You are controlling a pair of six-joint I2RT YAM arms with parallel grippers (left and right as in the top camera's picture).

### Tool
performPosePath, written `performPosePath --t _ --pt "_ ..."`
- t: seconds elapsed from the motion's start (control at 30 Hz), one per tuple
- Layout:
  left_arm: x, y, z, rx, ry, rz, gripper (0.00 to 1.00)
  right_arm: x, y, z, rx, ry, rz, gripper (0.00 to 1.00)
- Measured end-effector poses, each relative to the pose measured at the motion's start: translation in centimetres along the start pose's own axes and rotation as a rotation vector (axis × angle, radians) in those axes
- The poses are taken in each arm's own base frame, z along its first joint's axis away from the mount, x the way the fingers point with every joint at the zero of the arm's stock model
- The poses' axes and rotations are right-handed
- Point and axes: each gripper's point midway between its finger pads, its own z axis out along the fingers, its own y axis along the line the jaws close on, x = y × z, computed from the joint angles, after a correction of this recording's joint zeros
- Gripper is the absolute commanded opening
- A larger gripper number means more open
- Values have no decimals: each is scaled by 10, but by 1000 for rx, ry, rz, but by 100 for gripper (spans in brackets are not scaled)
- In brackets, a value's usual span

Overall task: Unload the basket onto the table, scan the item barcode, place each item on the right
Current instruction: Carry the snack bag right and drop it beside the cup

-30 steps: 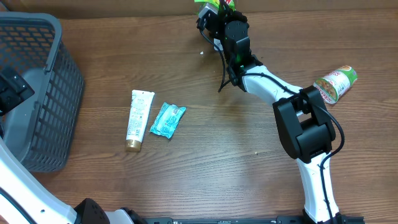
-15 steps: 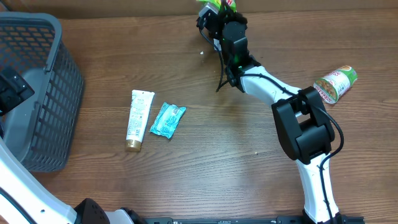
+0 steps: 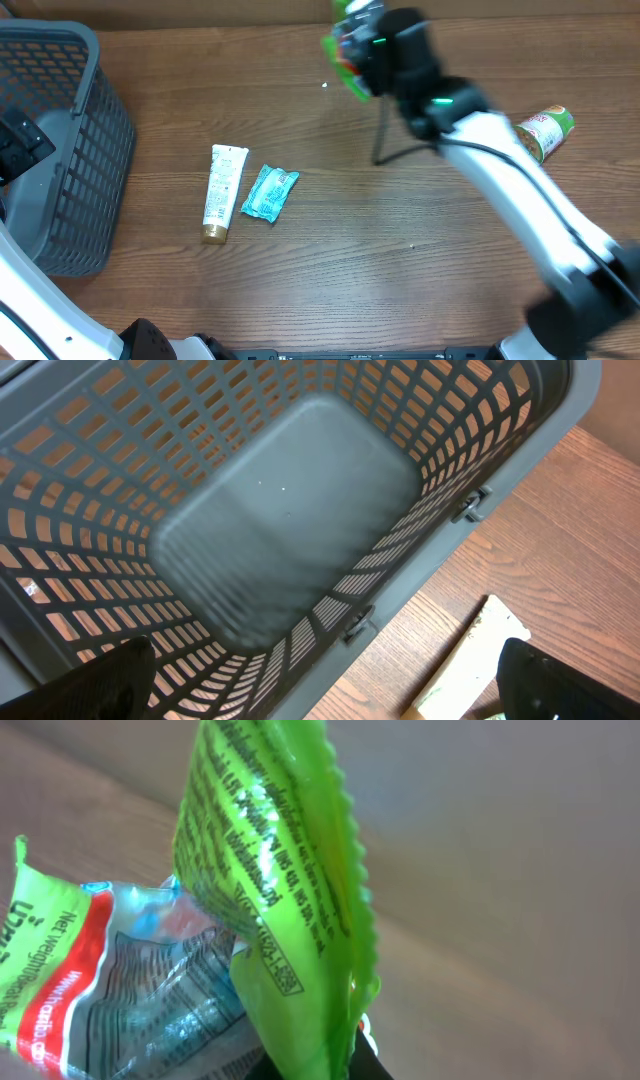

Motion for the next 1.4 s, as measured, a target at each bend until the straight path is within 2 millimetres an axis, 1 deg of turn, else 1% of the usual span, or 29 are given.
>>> performPosePath --t 0.07,0.1,0.13,0.17,0.23,0.3,0.43,0.5,0.57,0.63,0.7,0.73,0.77,0.8,0.83,0.87,0.93,1.0,1.03,1.13,1.17,1.23,1.27,1.37,1.4 --pt "0 0 0 0 0 0 100 16 -31 -30 34 69 162 4" --pt "0 0 0 0 0 0 100 38 -63 -52 90 141 311 4" --pt "0 0 0 0 0 0 100 43 -69 -56 104 155 345 4" --pt "0 0 0 0 0 0 100 61 -88 -67 151 210 447 4" --pt "0 0 0 0 0 0 100 99 -115 -82 237 326 604 4" --pt "0 0 0 0 0 0 100 132 -141 -93 328 417 752 4" --pt "0 0 0 0 0 0 100 183 -189 -105 504 476 1019 4" --pt "0 0 0 0 0 0 100 212 -208 -108 580 495 1131 4" --pt "0 0 0 0 0 0 100 242 -222 -109 635 515 1229 4" --pt "0 0 0 0 0 0 100 278 -231 -107 673 537 1328 4" --pt "0 0 0 0 0 0 100 307 -234 -106 690 556 1404 4" --pt "0 0 0 0 0 0 100 321 -234 -105 695 566 1436 7" --pt "0 0 0 0 0 0 100 335 -232 -103 695 576 1471 32" --pt "0 0 0 0 0 0 100 345 -229 -102 690 589 1492 56" --pt "0 0 0 0 0 0 100 355 -227 -102 693 600 1515 66" --pt "0 0 0 0 0 0 100 362 -224 -100 685 609 1535 70" --pt "0 0 0 0 0 0 100 368 -220 -100 676 621 1544 82" --pt "0 0 0 0 0 0 100 366 -219 -97 651 620 1526 90" --pt "0 0 0 0 0 0 100 365 -218 -96 635 619 1515 92" --pt "0 0 0 0 0 0 100 361 -210 -93 550 642 1486 92" --pt "0 0 0 0 0 0 100 356 -204 -91 497 652 1475 90" --pt "0 0 0 0 0 0 100 343 -199 -89 410 652 1452 87" --pt "0 0 0 0 0 0 100 333 -197 -88 359 646 1432 87" --pt "0 0 0 0 0 0 100 292 -190 -83 213 600 1337 87" --pt "0 0 0 0 0 0 100 275 -184 -79 157 577 1291 87"
